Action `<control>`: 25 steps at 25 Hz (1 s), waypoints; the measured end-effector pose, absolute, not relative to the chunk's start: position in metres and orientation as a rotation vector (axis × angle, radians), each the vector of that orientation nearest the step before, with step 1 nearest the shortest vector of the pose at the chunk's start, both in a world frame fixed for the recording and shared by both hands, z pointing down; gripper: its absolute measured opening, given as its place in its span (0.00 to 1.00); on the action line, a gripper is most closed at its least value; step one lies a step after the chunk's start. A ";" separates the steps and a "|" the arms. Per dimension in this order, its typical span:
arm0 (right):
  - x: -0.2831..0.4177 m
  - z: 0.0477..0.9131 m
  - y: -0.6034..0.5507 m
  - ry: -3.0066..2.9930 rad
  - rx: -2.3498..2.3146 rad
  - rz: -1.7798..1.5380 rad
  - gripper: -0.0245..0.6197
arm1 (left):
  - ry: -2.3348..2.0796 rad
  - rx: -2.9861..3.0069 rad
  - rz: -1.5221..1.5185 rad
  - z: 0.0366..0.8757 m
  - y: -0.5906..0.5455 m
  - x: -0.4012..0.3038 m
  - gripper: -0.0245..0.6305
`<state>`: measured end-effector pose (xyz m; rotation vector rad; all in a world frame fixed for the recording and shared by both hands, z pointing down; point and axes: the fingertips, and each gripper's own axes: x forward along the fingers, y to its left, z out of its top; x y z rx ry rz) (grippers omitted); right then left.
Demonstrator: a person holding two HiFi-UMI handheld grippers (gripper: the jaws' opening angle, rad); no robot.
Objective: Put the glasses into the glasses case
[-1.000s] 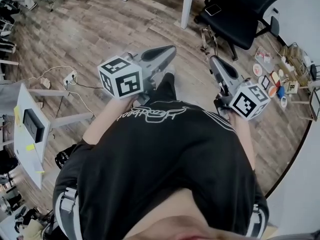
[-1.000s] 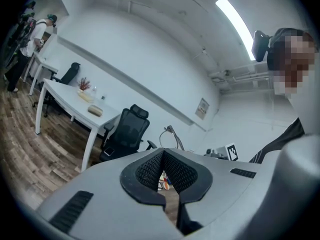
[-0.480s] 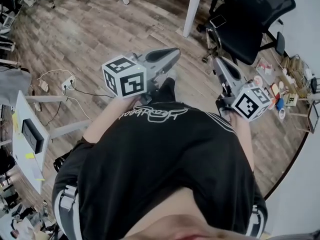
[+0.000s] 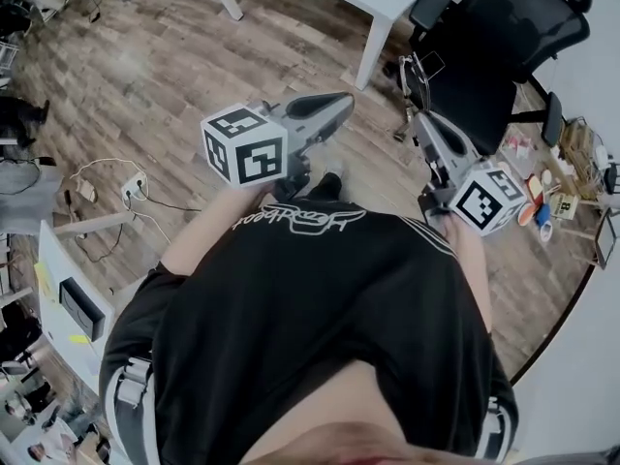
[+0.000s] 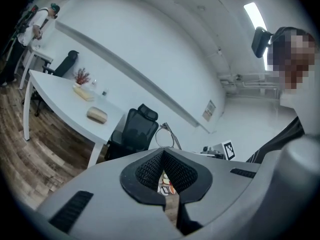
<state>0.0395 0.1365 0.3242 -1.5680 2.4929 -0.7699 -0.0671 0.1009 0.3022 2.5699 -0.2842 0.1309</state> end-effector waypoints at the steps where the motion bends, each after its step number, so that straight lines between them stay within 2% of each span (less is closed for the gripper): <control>1: 0.041 0.322 0.121 2.491 -1.567 -0.774 0.08 | -0.275 2.566 0.130 0.301 0.087 -0.064 0.05; 11: 0.058 0.315 0.002 2.508 -1.592 -0.786 0.08 | -0.250 2.549 0.113 0.299 -0.033 -0.043 0.05; 25: 0.088 0.308 -0.057 2.479 -1.604 -0.717 0.08 | -0.237 2.565 0.135 0.298 -0.095 -0.016 0.05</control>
